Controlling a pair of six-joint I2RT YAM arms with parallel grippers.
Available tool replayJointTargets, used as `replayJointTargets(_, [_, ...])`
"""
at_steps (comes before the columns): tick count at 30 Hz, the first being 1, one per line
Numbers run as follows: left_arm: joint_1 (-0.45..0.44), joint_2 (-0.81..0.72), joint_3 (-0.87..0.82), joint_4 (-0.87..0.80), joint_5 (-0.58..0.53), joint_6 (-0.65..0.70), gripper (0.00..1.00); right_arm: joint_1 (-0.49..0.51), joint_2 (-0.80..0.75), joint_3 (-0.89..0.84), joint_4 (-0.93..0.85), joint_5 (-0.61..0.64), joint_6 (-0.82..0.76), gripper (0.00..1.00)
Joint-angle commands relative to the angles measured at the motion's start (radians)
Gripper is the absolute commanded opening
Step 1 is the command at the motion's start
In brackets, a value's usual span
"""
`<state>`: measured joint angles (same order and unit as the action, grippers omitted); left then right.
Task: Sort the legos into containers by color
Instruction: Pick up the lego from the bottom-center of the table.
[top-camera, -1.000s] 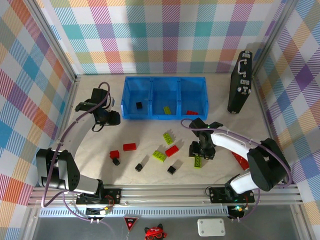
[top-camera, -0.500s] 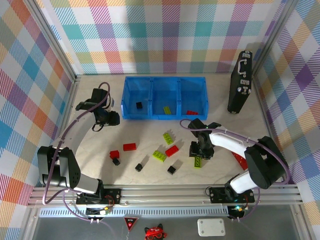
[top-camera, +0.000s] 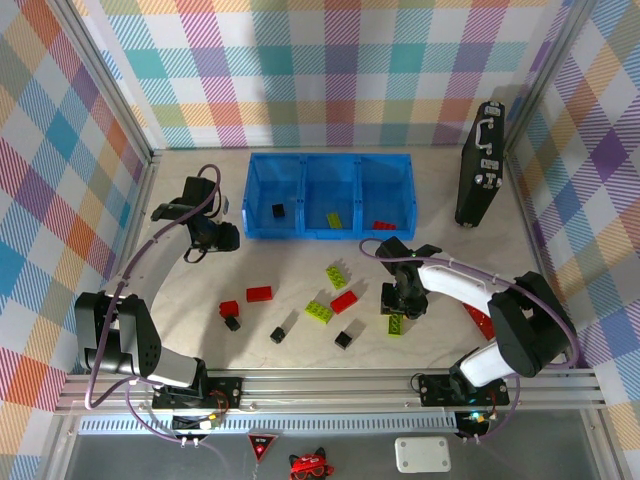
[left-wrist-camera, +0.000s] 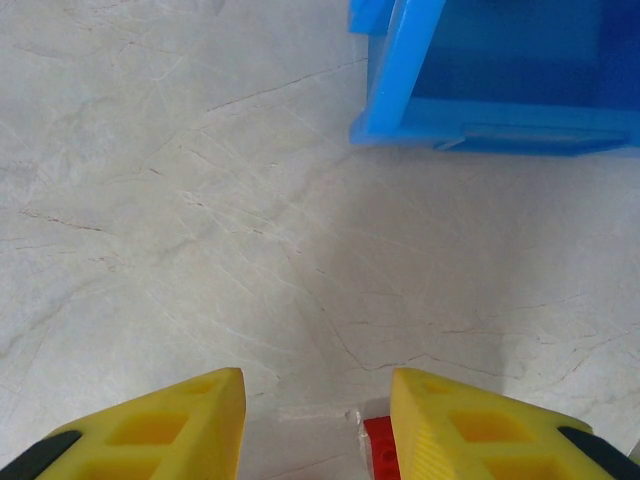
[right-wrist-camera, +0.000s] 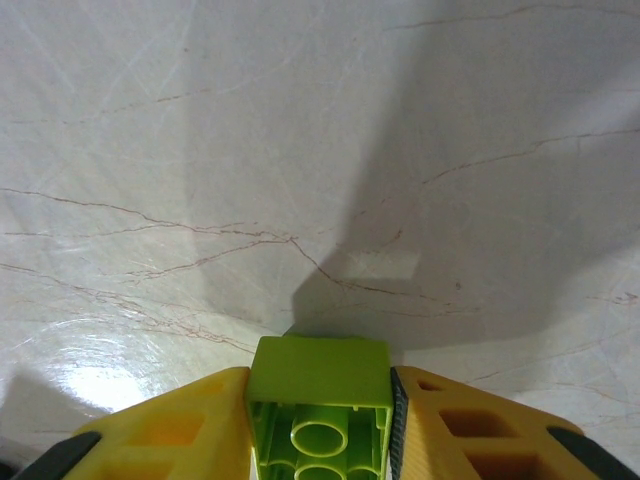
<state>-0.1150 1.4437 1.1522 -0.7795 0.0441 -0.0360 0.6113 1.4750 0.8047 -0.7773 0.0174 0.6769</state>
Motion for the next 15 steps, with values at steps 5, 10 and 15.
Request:
replayJointTargets(5, [0.012,-0.003,-0.017,-0.001,0.002,0.009,0.43,0.011,0.004,0.041,-0.046,0.011,-0.002,0.35])
replayJointTargets(10, [0.011,-0.014,-0.020,0.000,-0.001,0.010,0.43,0.013,0.026,0.132,-0.088,0.029,-0.033,0.35])
replayJointTargets(15, [0.012,-0.022,-0.022,0.002,-0.002,0.010,0.43,0.017,0.080,0.255,-0.114,0.036,-0.072,0.36])
